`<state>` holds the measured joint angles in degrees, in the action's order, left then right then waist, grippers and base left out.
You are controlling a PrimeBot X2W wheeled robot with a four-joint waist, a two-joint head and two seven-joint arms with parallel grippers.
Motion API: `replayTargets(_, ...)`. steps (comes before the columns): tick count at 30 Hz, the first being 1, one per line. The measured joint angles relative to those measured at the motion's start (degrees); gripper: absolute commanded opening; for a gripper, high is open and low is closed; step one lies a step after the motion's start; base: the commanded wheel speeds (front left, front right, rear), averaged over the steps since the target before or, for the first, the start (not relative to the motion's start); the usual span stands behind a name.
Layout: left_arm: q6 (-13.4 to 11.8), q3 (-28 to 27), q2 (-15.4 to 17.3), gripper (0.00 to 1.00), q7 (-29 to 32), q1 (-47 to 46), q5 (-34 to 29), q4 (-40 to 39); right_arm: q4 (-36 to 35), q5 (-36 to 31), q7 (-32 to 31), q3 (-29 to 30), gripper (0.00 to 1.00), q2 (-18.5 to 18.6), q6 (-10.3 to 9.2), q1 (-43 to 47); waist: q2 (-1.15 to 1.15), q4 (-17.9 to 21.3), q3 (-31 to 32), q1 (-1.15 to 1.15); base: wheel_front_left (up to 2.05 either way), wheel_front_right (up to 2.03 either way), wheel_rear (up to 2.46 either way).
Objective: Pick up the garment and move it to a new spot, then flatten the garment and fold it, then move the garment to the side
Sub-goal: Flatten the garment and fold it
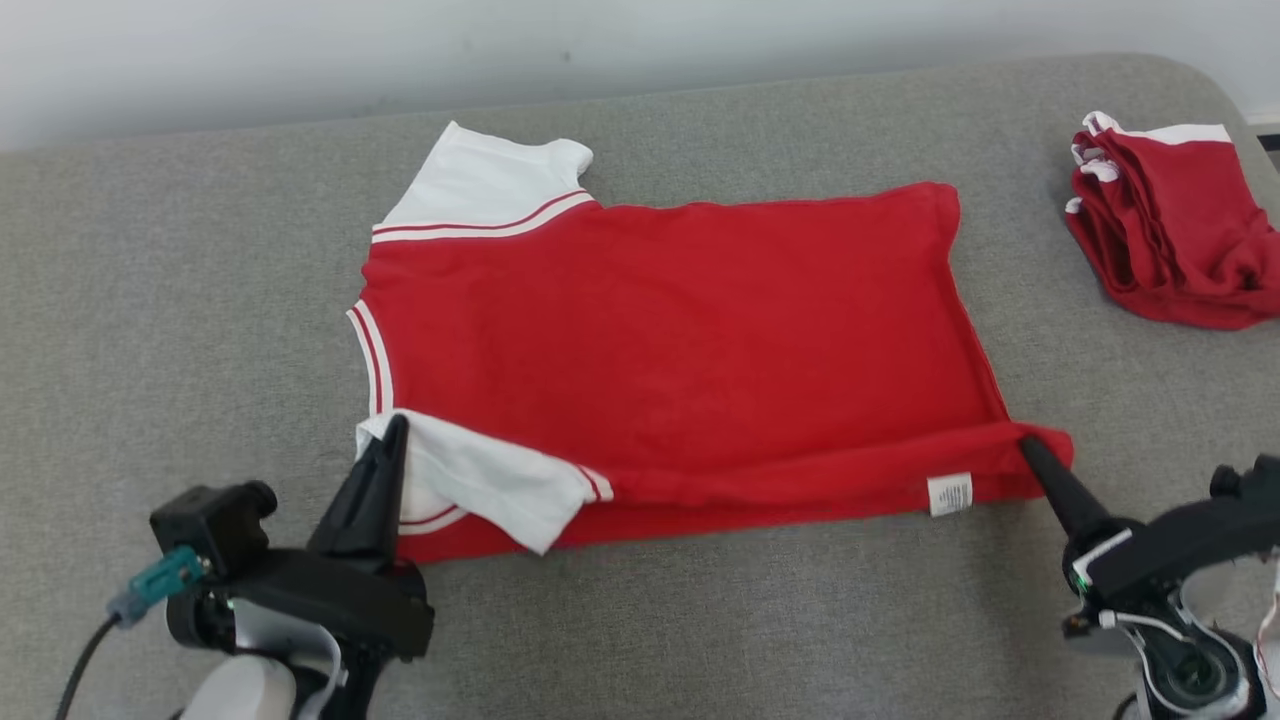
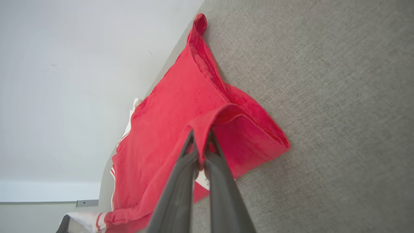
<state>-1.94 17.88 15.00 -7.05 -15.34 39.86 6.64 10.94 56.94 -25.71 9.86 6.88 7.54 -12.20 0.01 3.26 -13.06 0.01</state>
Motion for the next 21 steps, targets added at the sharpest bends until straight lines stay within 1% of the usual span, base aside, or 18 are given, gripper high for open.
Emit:
replayTargets(4, 1.1, -0.2, 0.1, 0.00, -0.1, -3.2, 0.1, 4.8, 2.5, -3.1, 0.0, 0.1, 0.00, -0.7, 0.00, -4.1, 0.00, 0.4, -0.3, 0.00, 0.00, 0.00, 0.00)
replayTargets(5, 1.5, -0.2, 0.1, 0.00, -0.4, -3.8, 0.1, 5.9, 3.0, -3.6, 0.2, 0.0, 0.11, -0.9, 0.00, -4.8, 0.00, 0.4, -0.3, 0.00, 0.00, 0.00, 0.00)
replayTargets(6, 1.5, 0.0, 0.0, 0.00, -0.6, -4.5, 0.1, 7.0, 3.4, -4.2, 0.7, -0.3, 0.51, -1.0, 0.00, -5.4, 0.00, 0.4, -0.3, 0.00, 0.00, 0.00, 0.00)
replayTargets(7, 1.5, -0.1, 0.0, 0.43, -1.2, -5.0, 0.0, 8.0, 3.6, -4.9, 1.2, -0.7, 1.00, -1.0, 0.00, -5.8, 0.00, 0.3, -0.3, 0.00, 0.00, 0.00, 0.00)
replayTargets(8, 1.5, -0.1, -0.1, 1.00, -1.8, -5.6, -0.1, 8.9, 4.0, -5.7, 1.7, -1.1, 1.00, -1.0, 0.00, -6.2, 0.00, 0.2, -0.2, 0.00, 0.00, 0.00, 0.00)
replayTargets(10, 1.8, 0.2, -0.2, 1.00, -2.8, -6.3, -0.9, 10.7, 4.1, -7.5, 3.2, -2.7, 1.00, -0.3, 0.00, -6.5, 0.00, 0.1, 0.0, 0.00, 0.00, 0.00, 0.00)
replayTargets(15, 2.2, 0.4, -0.6, 1.00, -5.3, -6.2, -1.6, 13.0, 2.3, -11.4, 8.8, -8.0, 1.00, 4.7, 0.00, -4.6, 0.00, -0.5, 0.8, 0.00, 0.00, 0.00, 0.00)
replayTargets(18, 1.9, 0.2, -0.5, 1.00, -6.3, -4.0, -2.4, 12.9, 1.2, -13.3, 12.3, -11.2, 1.00, 8.2, 0.00, -2.4, 0.00, -0.7, 1.2, 0.00, 0.00, 0.00, 0.00)
replayTargets(21, 1.2, 0.1, -0.2, 1.00, -7.0, -1.0, -3.2, 12.5, 1.6, -14.7, 15.7, -13.2, 1.00, 10.8, 0.00, -0.2, 0.00, -0.7, 1.5, -0.02, 0.00, 0.00, 0.00)
